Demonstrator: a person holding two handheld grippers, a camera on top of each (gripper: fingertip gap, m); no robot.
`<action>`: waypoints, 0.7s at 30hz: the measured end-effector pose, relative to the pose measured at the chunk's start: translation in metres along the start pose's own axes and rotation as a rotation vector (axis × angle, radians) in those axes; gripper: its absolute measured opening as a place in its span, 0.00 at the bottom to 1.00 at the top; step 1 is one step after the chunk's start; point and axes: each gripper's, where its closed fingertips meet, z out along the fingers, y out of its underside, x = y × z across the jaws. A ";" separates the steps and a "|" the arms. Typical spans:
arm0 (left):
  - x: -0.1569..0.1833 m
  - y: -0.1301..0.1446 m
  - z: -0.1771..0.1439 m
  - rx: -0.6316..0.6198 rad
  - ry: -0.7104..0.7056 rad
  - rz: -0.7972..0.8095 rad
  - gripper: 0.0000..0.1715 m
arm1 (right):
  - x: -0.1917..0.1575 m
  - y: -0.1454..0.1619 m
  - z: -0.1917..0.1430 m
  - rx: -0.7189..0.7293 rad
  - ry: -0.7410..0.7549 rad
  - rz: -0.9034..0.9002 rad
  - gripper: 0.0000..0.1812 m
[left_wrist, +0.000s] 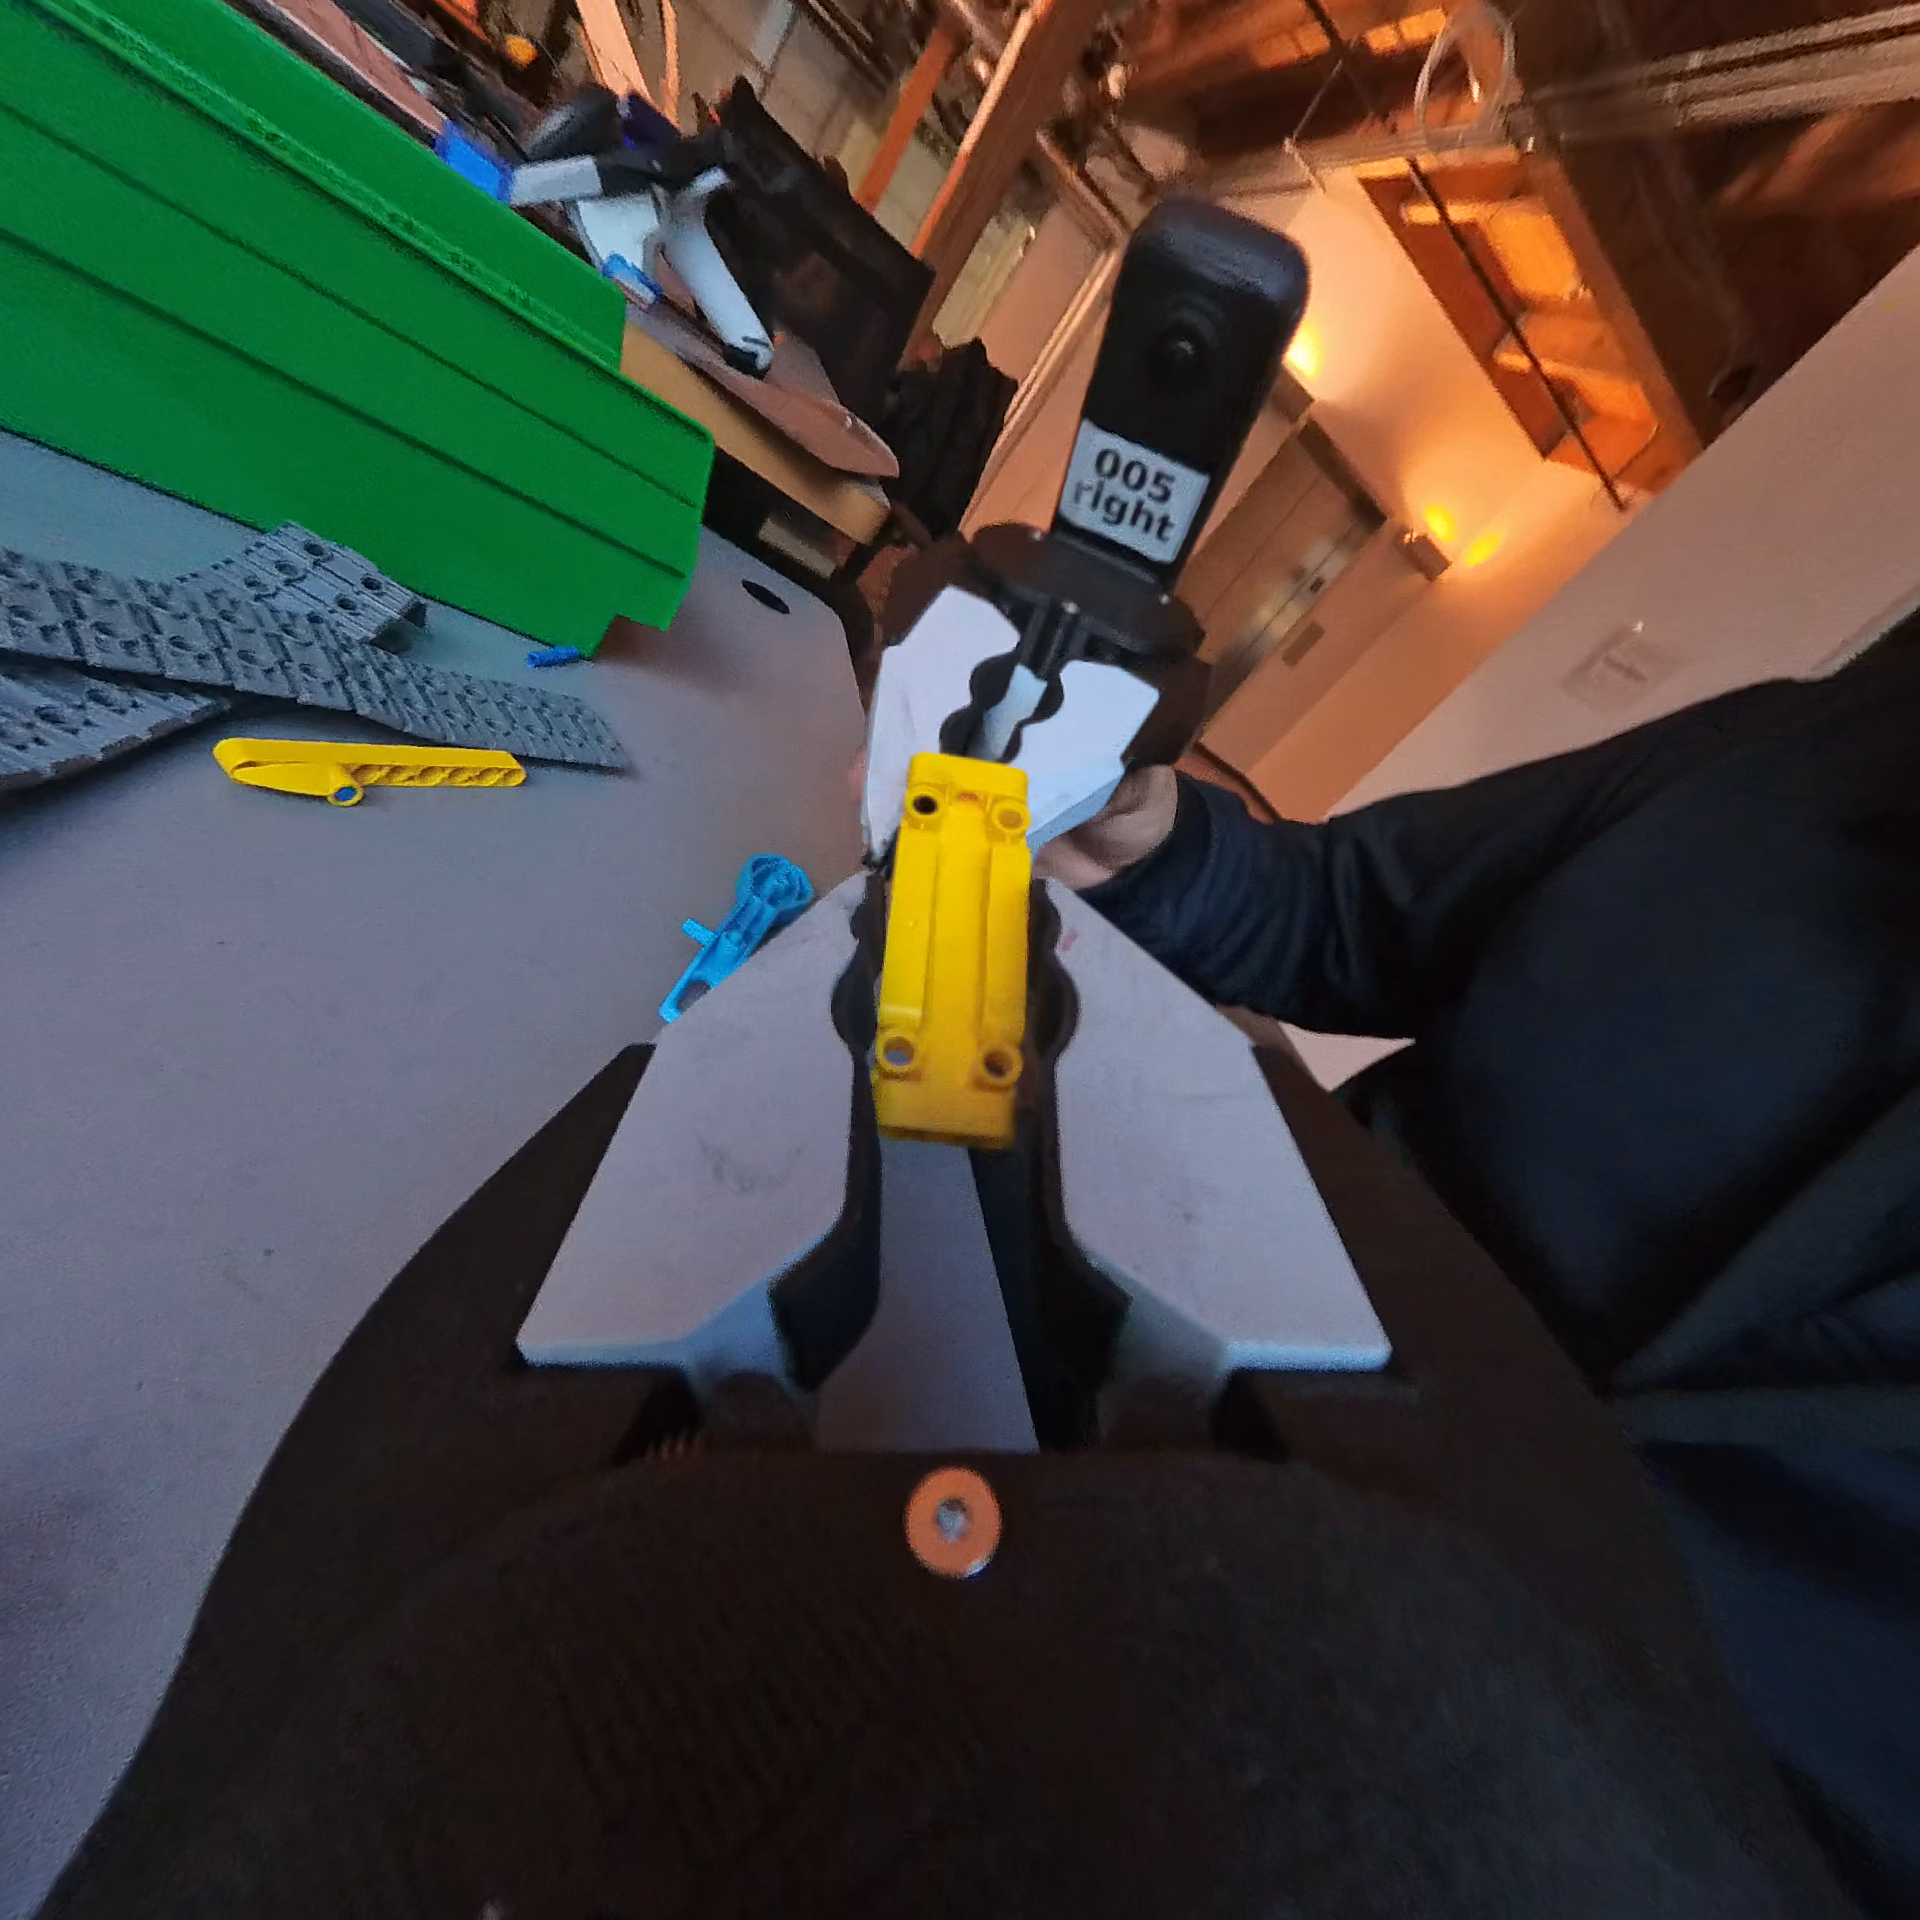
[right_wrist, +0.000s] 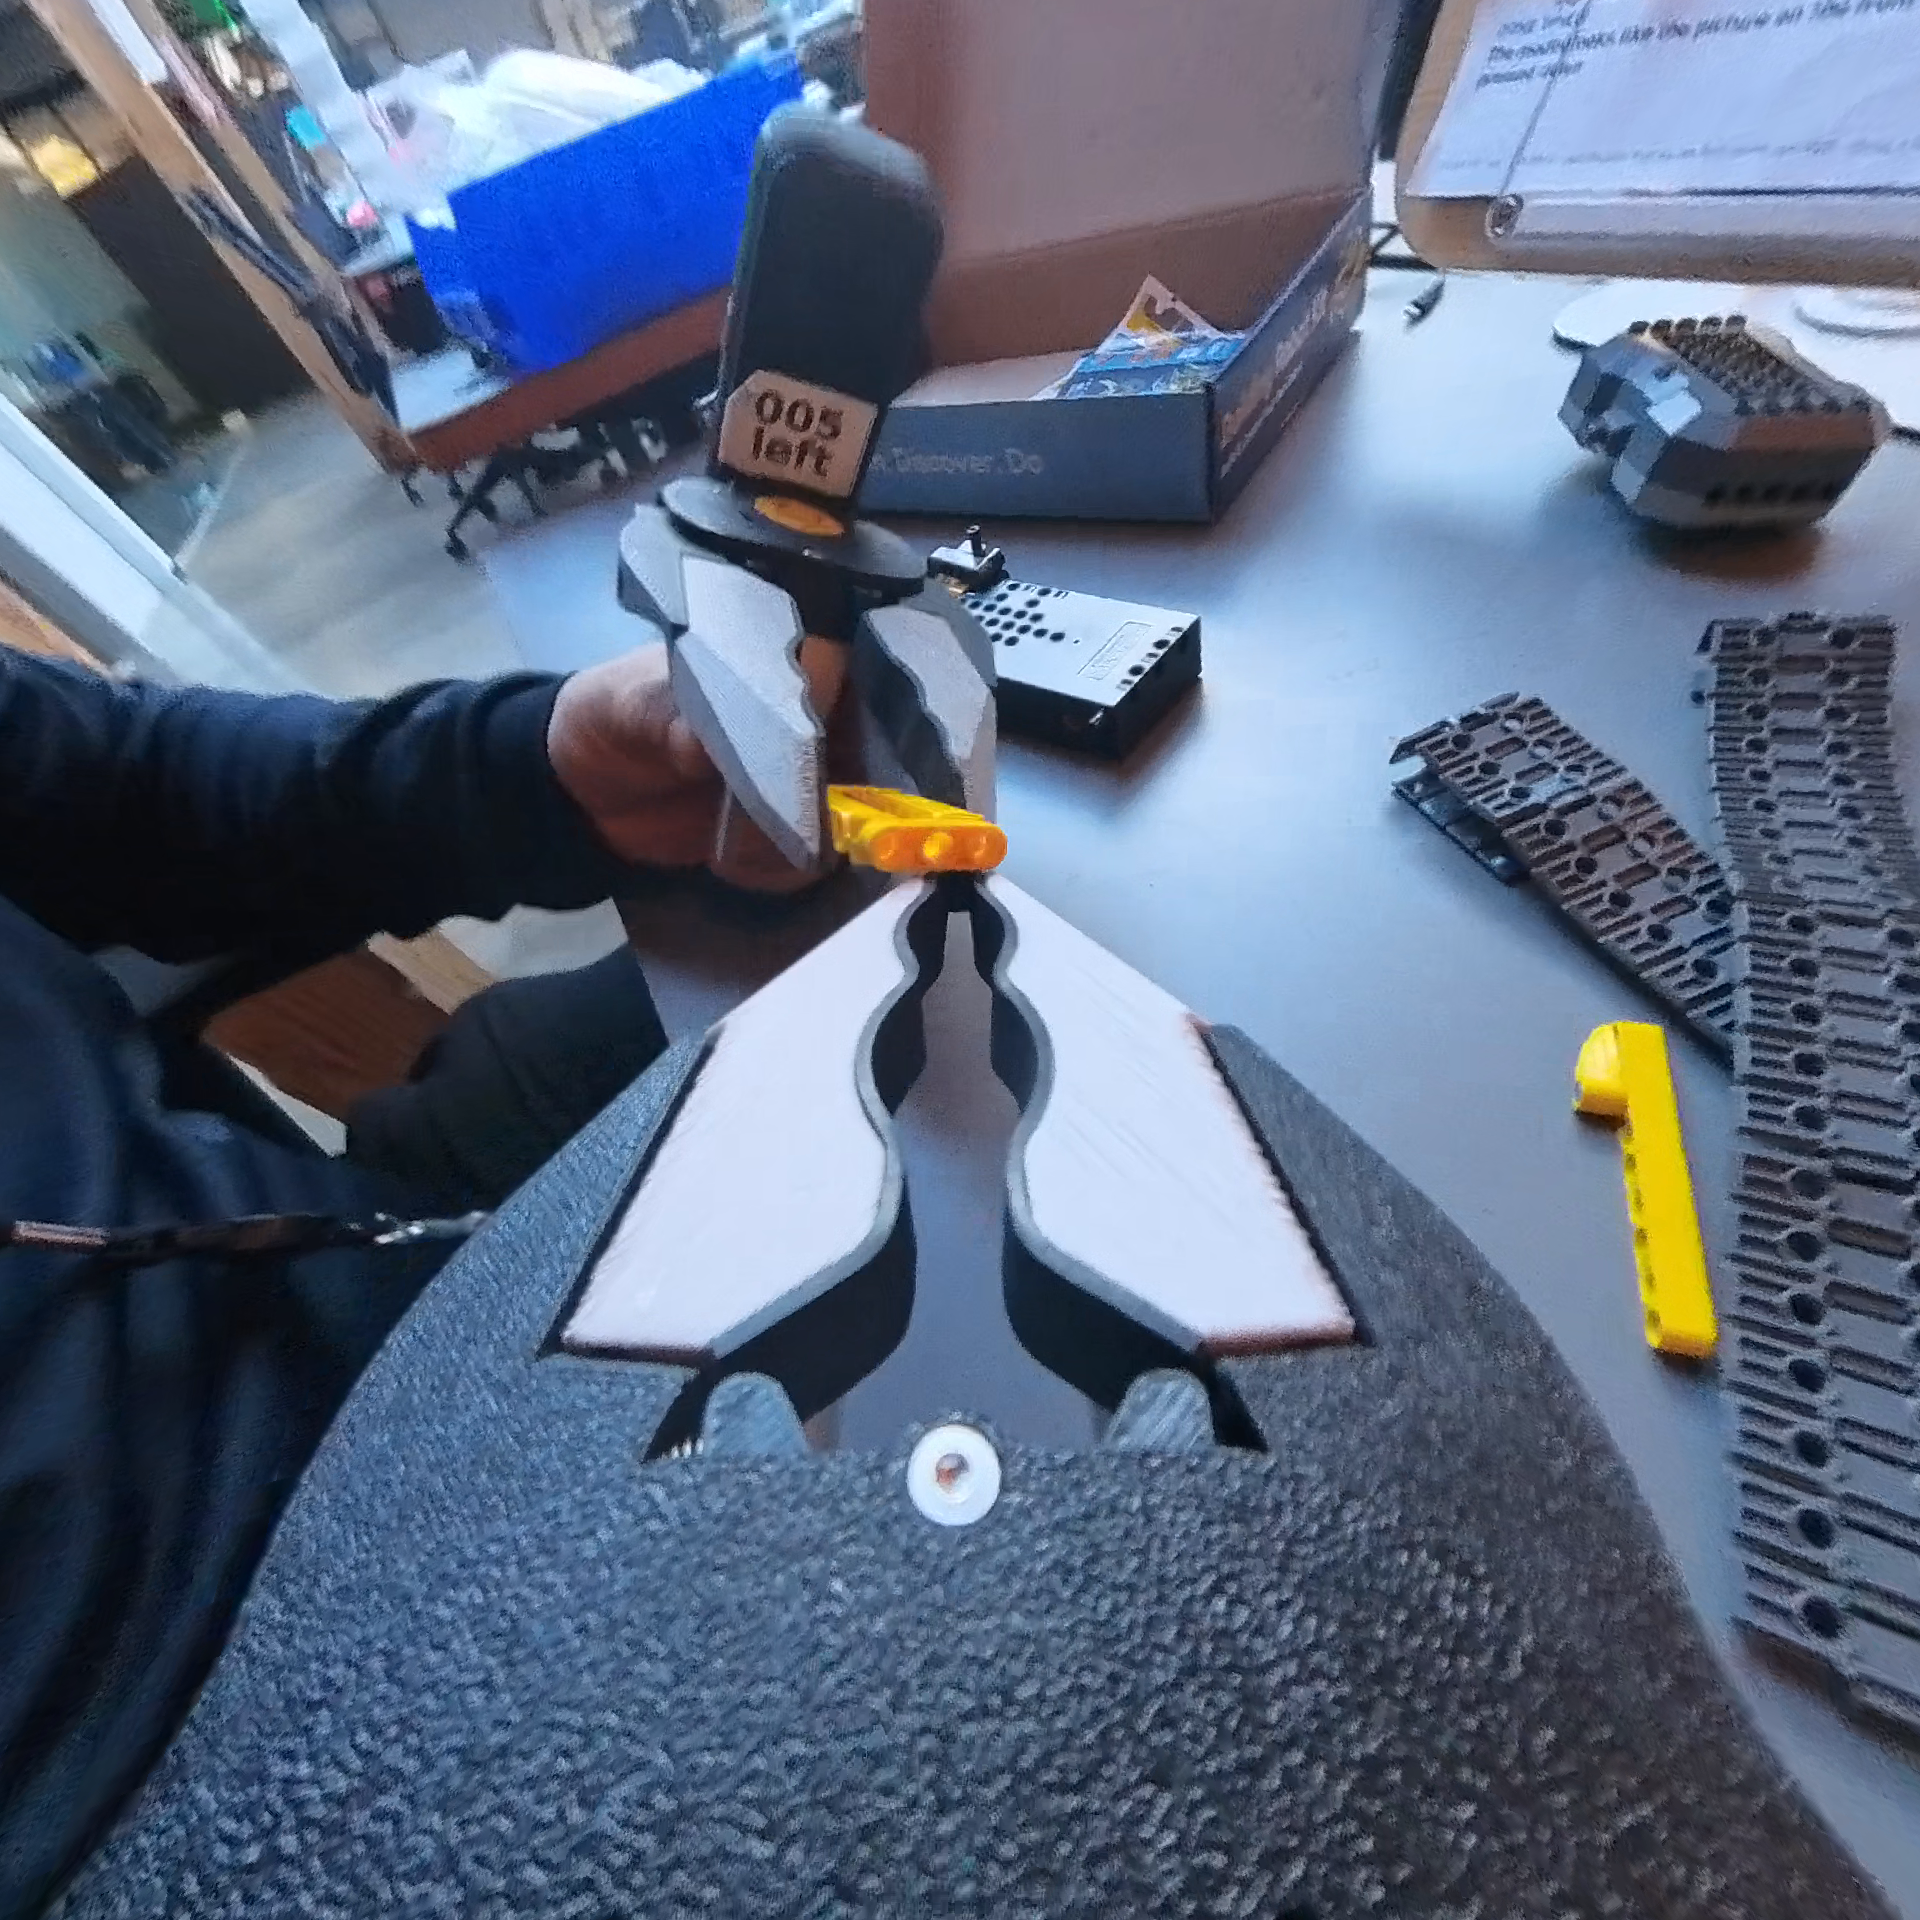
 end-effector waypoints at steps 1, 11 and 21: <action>0.002 0.000 0.001 -0.016 0.002 0.009 0.17 | -0.002 0.001 -0.001 -0.017 0.011 -0.052 0.00; 0.016 0.007 0.008 -0.153 -0.053 0.197 0.23 | -0.009 -0.002 -0.005 -0.111 0.137 -0.425 0.00; 0.007 0.013 0.004 -0.262 -0.286 0.472 0.15 | -0.008 -0.002 -0.001 -0.182 0.217 -0.639 0.00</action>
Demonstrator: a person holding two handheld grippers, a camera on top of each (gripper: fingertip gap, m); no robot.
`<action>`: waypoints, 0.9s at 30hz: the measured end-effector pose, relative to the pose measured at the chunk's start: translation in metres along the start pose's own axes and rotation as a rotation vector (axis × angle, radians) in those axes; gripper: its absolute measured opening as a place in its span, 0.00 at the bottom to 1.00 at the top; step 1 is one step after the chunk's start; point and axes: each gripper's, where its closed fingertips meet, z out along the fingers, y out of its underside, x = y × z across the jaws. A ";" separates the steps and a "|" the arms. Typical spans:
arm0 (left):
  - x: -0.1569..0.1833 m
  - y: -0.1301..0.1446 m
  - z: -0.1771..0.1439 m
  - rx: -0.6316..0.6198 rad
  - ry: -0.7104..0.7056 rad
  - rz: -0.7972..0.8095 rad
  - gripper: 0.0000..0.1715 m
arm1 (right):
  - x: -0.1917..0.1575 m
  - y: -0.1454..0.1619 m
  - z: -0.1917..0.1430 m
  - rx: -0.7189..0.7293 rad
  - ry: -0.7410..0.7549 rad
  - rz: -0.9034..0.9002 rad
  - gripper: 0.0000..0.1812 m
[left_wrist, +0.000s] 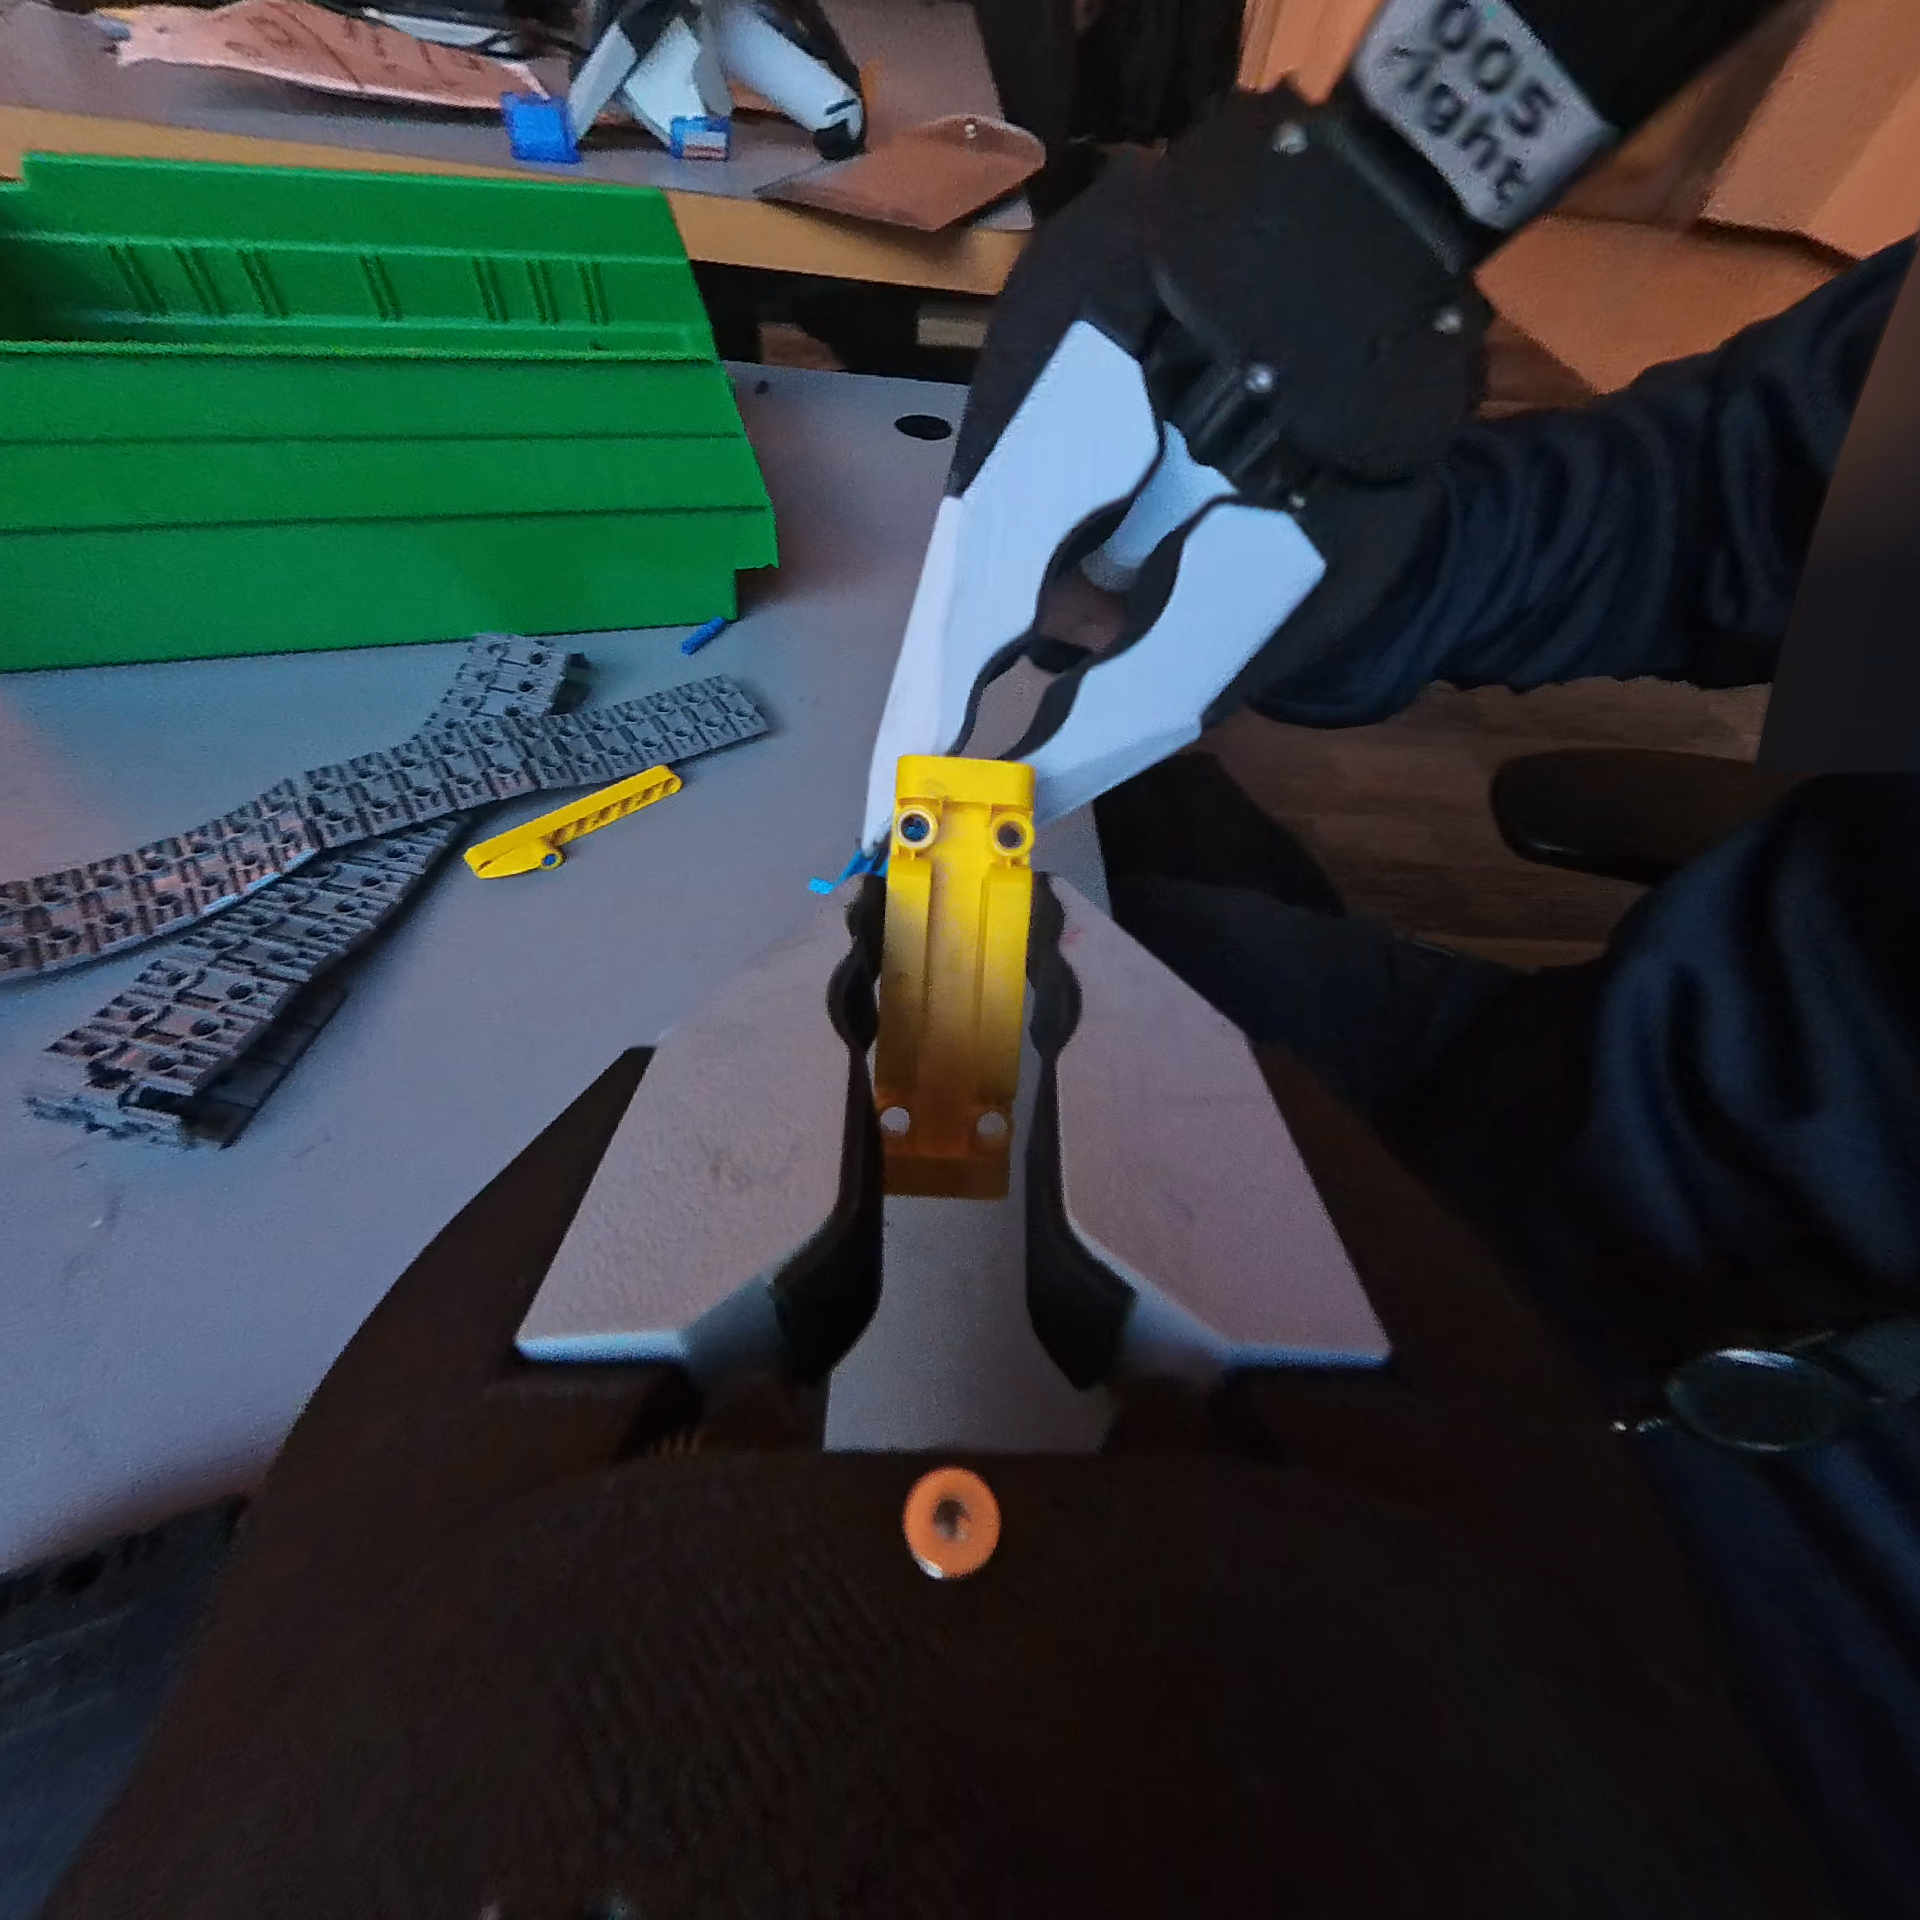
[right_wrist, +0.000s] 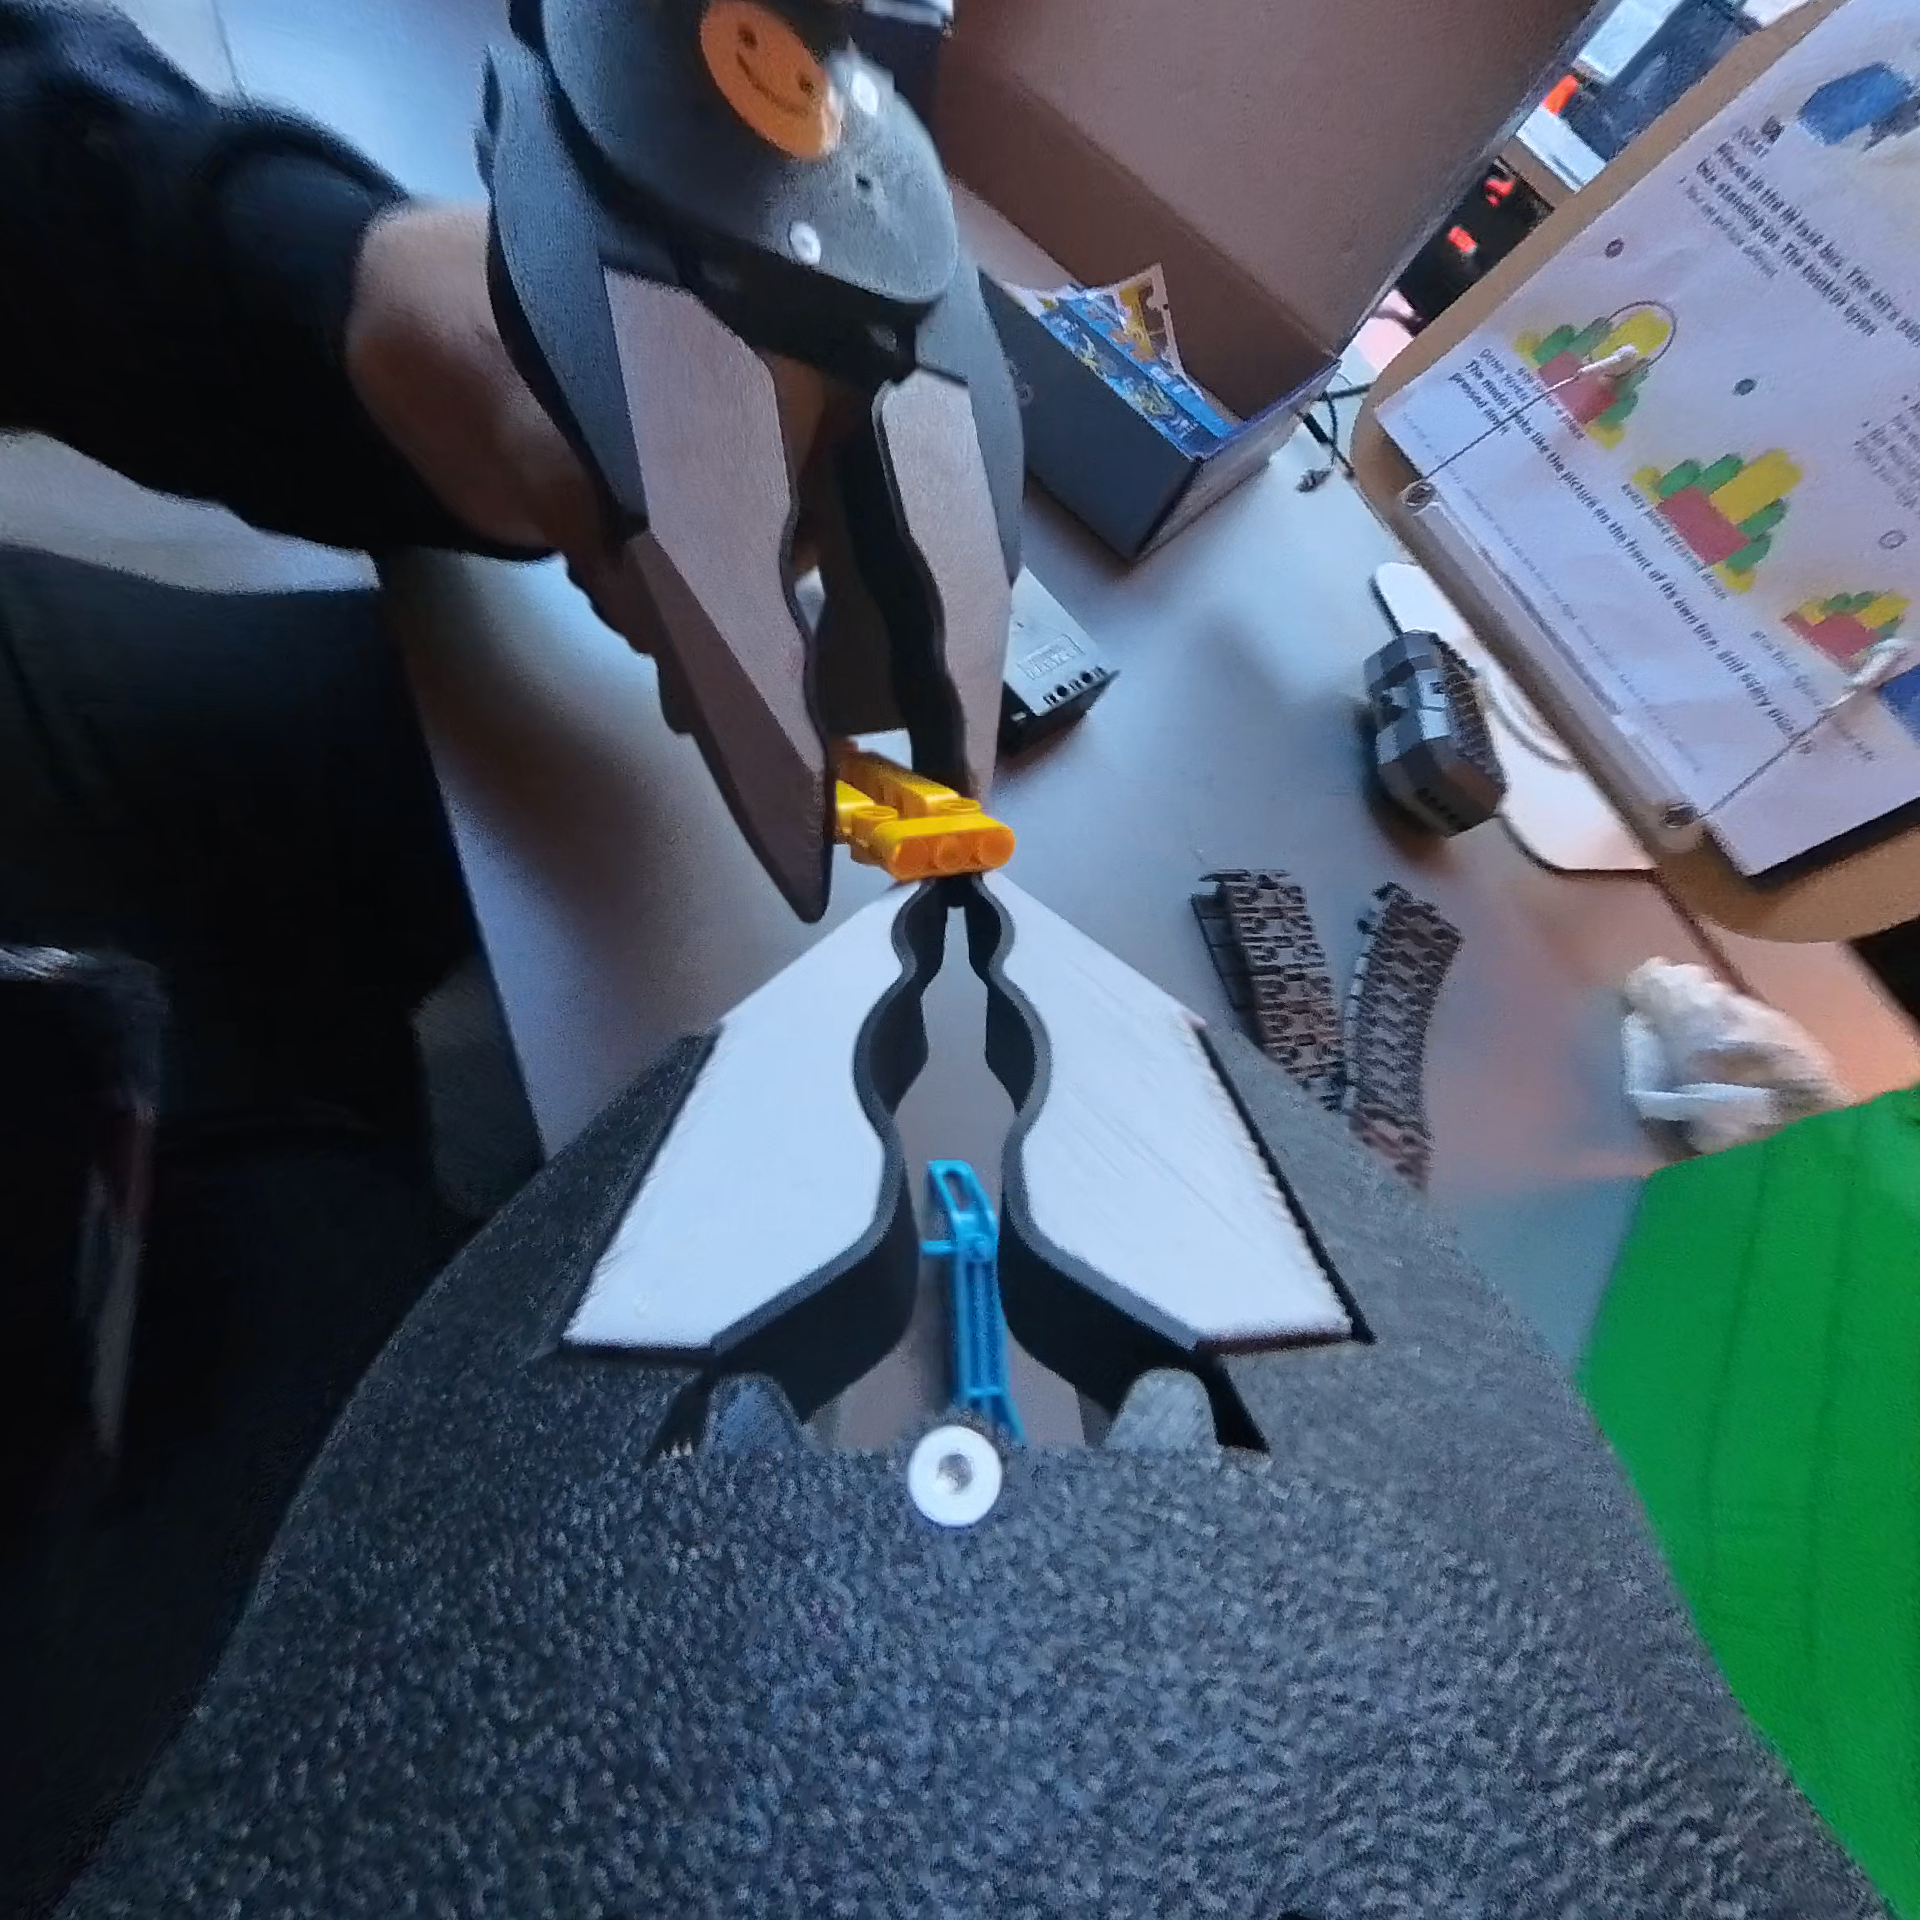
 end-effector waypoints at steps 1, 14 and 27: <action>-0.001 -0.003 -0.002 0.013 -0.017 0.012 0.15 | 0.004 0.011 0.003 -0.082 0.052 -0.094 0.00; -0.021 0.042 0.009 -0.189 -0.080 -0.031 0.15 | 0.107 0.064 -0.050 -0.286 0.380 -0.007 0.00; -0.030 0.034 0.025 -0.101 -0.230 0.107 0.15 | 0.220 0.149 -0.117 -0.299 0.274 0.677 0.19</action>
